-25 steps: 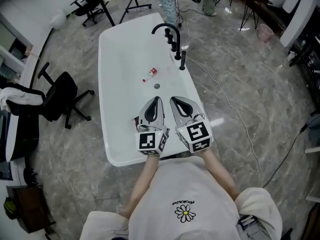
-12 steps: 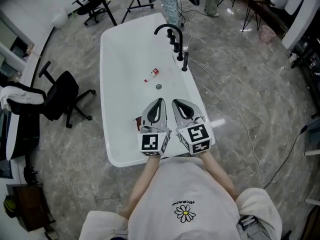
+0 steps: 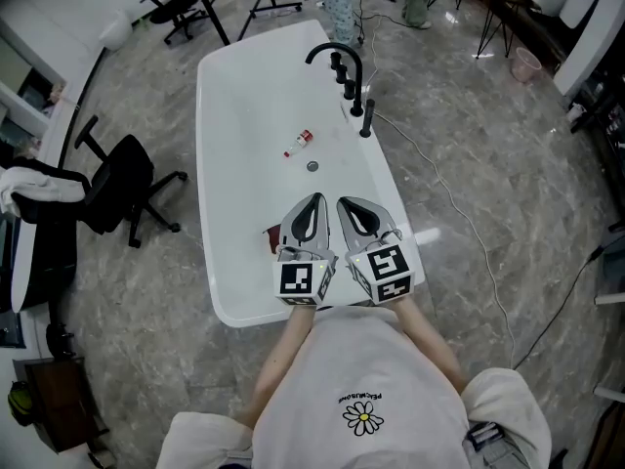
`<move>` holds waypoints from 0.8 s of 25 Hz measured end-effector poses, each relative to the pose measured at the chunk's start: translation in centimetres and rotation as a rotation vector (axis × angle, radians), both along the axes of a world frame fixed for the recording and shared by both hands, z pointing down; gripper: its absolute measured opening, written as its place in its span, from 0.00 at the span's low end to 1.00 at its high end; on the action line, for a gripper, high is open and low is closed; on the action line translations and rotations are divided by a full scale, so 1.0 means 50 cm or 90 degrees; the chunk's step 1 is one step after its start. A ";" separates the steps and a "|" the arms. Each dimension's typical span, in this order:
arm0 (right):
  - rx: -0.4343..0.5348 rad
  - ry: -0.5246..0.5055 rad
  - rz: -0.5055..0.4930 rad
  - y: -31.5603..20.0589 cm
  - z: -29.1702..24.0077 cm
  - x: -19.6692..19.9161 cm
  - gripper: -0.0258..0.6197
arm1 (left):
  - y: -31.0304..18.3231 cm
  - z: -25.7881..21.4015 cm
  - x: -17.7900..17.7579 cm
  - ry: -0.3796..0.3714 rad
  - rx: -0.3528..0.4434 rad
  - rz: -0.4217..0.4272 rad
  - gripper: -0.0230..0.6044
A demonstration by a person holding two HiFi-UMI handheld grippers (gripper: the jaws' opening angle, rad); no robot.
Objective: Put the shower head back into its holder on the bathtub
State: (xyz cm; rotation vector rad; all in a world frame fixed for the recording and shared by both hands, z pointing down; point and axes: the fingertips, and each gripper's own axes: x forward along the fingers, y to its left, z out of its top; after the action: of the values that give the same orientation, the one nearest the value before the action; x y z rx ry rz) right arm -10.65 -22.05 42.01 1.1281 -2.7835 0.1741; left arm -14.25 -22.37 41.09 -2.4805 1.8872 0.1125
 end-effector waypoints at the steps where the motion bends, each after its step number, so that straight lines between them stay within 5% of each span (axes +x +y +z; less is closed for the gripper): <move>1: -0.003 0.002 0.001 -0.001 0.004 -0.002 0.05 | -0.001 0.002 -0.003 0.002 -0.002 0.000 0.03; 12: -0.029 0.023 -0.006 -0.010 0.033 -0.027 0.05 | -0.025 0.033 -0.020 0.000 -0.026 0.023 0.03; 20: -0.059 0.091 -0.030 0.012 0.107 -0.029 0.05 | 0.039 0.067 -0.013 -0.186 0.023 0.229 0.03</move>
State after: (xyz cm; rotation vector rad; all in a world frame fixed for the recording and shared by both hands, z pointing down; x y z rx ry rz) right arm -12.12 -21.45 47.37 1.0102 -2.6444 0.2066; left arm -14.88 -20.43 44.47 -2.6112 1.3104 -0.1964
